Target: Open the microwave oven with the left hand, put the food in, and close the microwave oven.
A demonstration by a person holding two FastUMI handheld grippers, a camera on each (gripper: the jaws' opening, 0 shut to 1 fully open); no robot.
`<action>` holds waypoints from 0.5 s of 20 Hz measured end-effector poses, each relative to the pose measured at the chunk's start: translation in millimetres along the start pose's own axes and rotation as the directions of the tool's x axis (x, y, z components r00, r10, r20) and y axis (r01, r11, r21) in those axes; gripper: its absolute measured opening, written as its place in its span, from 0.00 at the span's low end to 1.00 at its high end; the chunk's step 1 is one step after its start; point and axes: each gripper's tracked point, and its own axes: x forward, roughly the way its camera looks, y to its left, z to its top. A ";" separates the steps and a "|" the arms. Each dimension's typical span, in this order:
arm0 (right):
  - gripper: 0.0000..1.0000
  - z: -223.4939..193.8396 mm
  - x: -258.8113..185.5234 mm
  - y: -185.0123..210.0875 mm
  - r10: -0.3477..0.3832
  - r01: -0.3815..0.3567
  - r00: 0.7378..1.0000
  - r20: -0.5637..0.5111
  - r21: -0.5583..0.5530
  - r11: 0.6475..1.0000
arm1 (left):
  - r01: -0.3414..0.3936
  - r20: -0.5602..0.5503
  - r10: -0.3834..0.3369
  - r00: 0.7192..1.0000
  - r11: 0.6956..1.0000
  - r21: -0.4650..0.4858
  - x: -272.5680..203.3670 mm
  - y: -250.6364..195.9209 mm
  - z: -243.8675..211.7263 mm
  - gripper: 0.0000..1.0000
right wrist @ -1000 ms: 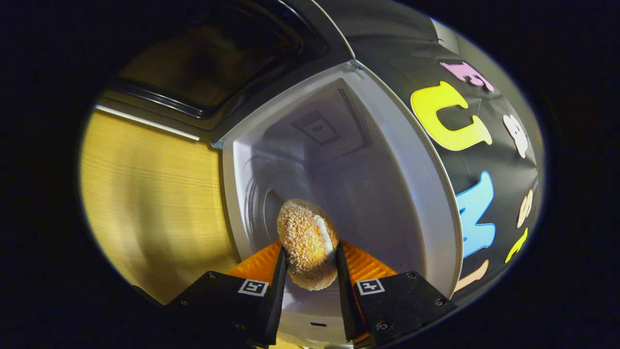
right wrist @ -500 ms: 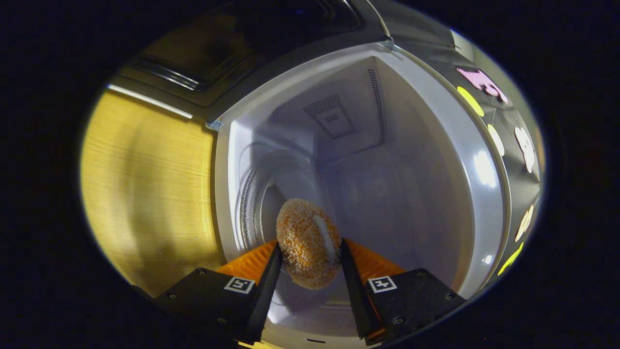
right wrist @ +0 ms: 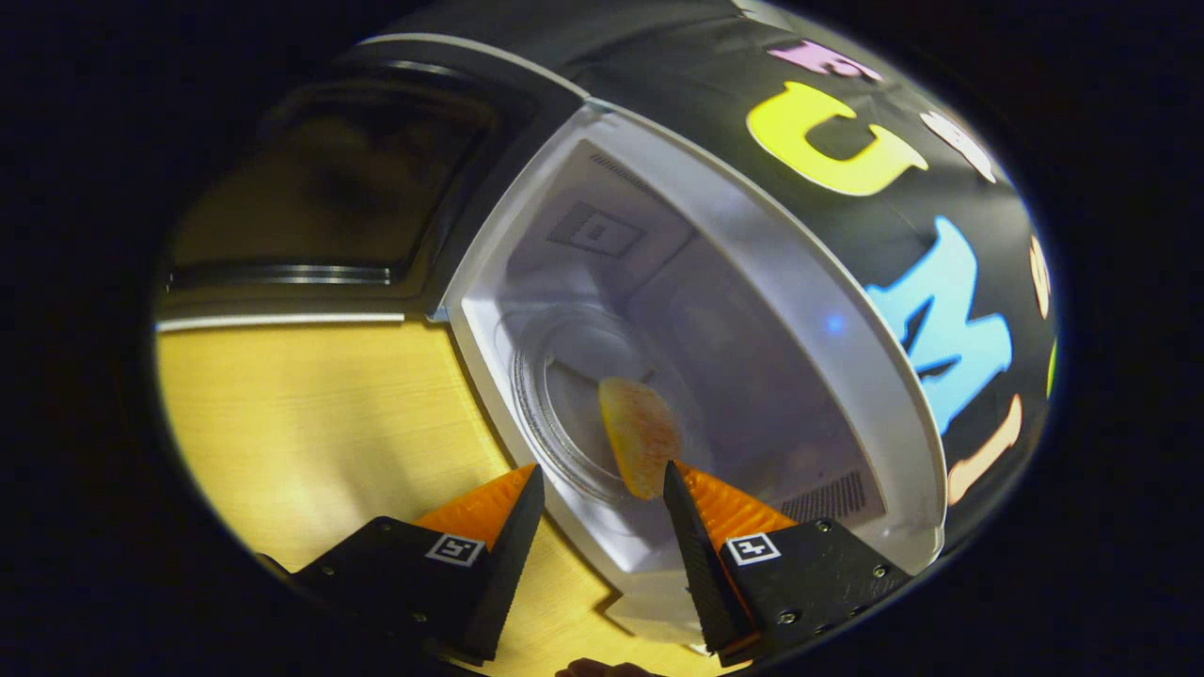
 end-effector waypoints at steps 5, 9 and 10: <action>0.78 -15.2 -69.8 -36.1 -0.078 0.077 0.997 -0.008 0.256 0.964 | 0.076 0.050 -0.074 0.996 0.996 -0.036 27.1 -11.3 5.3 0.94; 0.78 -17.1 -123.4 -57.7 -0.175 0.157 0.985 0.004 0.420 0.894 | 0.134 0.074 -0.132 0.989 0.990 -0.036 45.2 -21.6 5.6 0.94; 0.78 -13.4 -137.9 -62.6 -0.195 0.167 0.981 0.015 0.456 0.874 | 0.154 0.078 -0.151 0.985 0.987 -0.038 49.5 -27.1 7.0 0.96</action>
